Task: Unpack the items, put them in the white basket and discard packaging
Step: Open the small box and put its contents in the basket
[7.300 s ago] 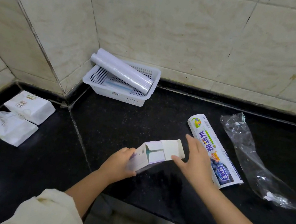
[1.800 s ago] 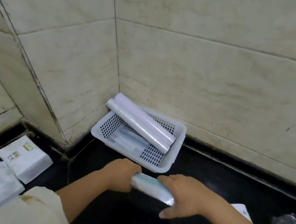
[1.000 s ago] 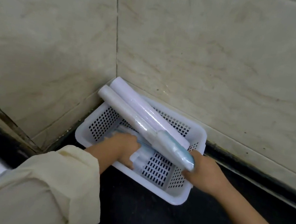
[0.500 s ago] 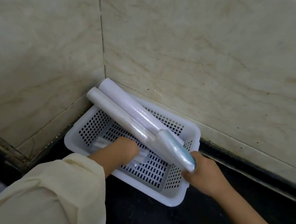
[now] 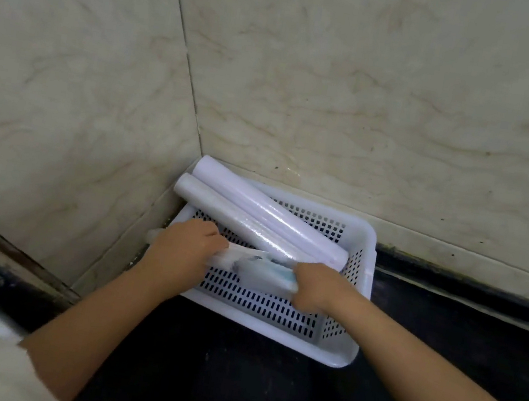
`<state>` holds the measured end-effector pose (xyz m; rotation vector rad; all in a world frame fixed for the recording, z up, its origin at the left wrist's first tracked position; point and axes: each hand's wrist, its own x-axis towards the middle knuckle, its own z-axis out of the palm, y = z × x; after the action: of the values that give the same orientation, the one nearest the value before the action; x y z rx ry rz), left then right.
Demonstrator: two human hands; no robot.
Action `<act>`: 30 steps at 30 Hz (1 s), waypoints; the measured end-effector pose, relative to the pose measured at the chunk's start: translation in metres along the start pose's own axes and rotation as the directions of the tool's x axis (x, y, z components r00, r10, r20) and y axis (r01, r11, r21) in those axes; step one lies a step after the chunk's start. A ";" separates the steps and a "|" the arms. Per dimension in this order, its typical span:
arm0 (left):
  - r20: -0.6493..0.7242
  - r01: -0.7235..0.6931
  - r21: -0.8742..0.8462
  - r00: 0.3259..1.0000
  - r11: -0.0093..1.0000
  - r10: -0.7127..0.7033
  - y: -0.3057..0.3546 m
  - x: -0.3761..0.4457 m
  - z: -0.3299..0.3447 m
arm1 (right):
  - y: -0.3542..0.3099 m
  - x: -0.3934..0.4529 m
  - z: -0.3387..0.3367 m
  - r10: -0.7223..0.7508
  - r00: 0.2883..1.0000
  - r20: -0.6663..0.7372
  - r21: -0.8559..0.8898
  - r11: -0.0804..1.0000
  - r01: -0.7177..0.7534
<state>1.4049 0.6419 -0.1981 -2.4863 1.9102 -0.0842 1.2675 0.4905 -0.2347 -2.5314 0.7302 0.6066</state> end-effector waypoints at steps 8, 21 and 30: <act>-0.139 0.006 0.082 0.990 0.997 0.005 0.013 -0.007 0.013 | -0.032 0.030 0.039 -0.175 0.983 -0.047 -0.318 0.936 0.151; 0.708 0.086 0.089 0.695 0.992 -0.124 0.034 0.037 0.029 | 0.017 -0.032 0.007 -0.160 0.972 0.172 -0.166 0.968 0.189; 0.458 0.201 -0.102 0.879 0.974 -0.133 0.084 0.006 -0.017 | 0.057 -0.089 0.008 -0.380 0.907 -0.184 -0.358 0.885 0.298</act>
<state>1.3247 0.6150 -0.1839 -2.4647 1.5575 0.6014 1.1641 0.4850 -0.2116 -2.9843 0.2546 0.3048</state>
